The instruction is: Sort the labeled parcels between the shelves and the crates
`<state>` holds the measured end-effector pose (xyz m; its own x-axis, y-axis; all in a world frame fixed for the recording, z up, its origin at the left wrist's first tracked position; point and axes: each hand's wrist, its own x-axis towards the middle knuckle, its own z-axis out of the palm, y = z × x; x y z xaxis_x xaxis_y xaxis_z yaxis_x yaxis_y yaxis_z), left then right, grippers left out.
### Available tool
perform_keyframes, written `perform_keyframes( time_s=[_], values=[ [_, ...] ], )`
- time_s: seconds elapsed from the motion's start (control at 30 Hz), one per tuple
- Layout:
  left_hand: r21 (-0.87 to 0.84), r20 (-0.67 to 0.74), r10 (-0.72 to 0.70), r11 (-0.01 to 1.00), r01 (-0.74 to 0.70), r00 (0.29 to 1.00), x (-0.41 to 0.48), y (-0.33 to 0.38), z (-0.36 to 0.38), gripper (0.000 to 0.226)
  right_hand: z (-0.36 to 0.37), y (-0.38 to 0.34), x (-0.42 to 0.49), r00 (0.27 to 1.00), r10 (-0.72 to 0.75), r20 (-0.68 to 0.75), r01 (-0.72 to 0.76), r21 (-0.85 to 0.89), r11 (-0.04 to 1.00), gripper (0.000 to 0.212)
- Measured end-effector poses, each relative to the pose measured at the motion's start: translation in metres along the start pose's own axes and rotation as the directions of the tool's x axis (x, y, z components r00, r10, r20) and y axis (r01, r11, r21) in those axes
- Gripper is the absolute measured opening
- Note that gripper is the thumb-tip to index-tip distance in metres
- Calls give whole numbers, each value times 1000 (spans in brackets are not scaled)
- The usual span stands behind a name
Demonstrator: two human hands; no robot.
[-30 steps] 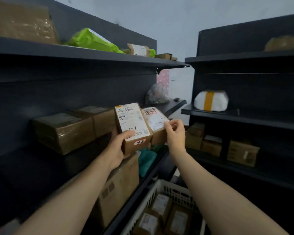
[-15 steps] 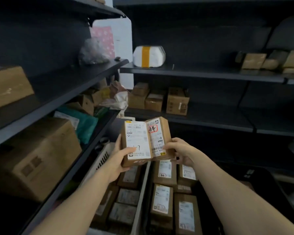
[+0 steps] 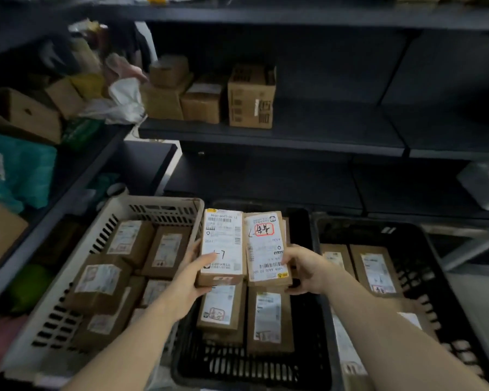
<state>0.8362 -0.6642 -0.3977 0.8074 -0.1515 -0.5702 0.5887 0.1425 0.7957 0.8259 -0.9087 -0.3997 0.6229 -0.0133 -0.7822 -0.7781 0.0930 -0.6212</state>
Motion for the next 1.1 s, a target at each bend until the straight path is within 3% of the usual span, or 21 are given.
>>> perform_keyframes(
  time_s=[0.1, 0.23, 0.43, 0.6, 0.77, 0.9, 1.1],
  values=[
    [18, -14, -56, 998, 56, 998, 21, -24, 5, 45, -10, 16, 30, 998, 50, 41, -52, 43, 998, 32],
    [21, -16, -135, 991, 135, 991, 44, -52, 3, 43, -18, 41, 68, 989, 99, 111, -108, 84, 991, 49],
    [71, 102, -182, 982, 175, 978, 67, -81, -6, 75, -19, 71, 107, 983, 121, 140, -137, 107, 985, 52],
    [68, 146, -182, 983, 173, 972, 77, -93, -19, 77, -18, 84, 117, 990, 99, 101, -115, 163, 980, 44],
    [6, 98, -140, 990, 140, 985, 82, -91, -27, 64, -18, 95, 122, 997, 76, 21, -78, 125, 989, 59],
    [-55, 29, -152, 987, 154, 988, 84, -85, -28, 28, -15, 97, 119, 996, 62, -57, -52, 160, 986, 53],
    [5, 46, -309, 951, 309, 950, 82, -77, -25, 38, 1, 97, 107, 996, 64, -66, -49, 209, 977, 53]
  ],
)
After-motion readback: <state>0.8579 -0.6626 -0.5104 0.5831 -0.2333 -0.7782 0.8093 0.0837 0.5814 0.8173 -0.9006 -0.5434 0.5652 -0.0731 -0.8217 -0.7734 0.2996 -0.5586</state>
